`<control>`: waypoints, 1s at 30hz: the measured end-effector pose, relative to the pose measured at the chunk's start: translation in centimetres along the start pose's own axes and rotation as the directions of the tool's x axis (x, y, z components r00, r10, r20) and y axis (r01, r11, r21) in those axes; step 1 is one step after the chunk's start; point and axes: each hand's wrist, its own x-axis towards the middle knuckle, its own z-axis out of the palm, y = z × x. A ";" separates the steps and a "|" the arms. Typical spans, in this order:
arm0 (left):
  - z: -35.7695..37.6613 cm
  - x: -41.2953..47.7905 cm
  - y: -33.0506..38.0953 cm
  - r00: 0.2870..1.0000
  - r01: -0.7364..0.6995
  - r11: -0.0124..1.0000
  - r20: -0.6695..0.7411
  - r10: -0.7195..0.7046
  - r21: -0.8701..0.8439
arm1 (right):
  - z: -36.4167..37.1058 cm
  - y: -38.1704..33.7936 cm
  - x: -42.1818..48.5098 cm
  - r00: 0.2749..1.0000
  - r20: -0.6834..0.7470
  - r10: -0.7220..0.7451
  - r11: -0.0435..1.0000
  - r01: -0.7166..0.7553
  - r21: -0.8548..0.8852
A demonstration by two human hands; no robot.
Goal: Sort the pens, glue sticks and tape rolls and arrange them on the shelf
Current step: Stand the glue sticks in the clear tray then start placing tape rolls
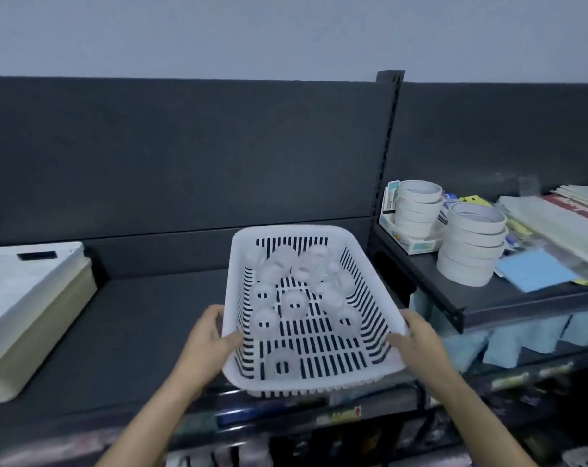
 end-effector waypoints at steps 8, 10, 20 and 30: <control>-7.4 -12.0 1.4 0.940 -0.019 0.998 -0.340 0.039 0.063 | 2.4 -5.0 -6.4 0.943 0.120 -0.310 0.949 0.299 0.101; -9.6 -14.9 1.5 0.902 0.005 0.995 -0.429 0.039 0.101 | 3.8 -6.6 -8.2 0.907 0.152 -0.392 0.917 0.373 0.139; -23.3 -29.2 -2.1 0.673 0.141 0.989 -0.737 -0.062 0.046 | 16.3 -16.6 -18.5 0.701 0.420 -0.577 0.817 0.504 0.280; -42.3 -42.2 -10.9 0.493 0.220 0.974 -0.857 -0.153 -0.047 | 36.7 -25.5 -33.7 0.529 0.582 -0.618 0.764 0.577 0.287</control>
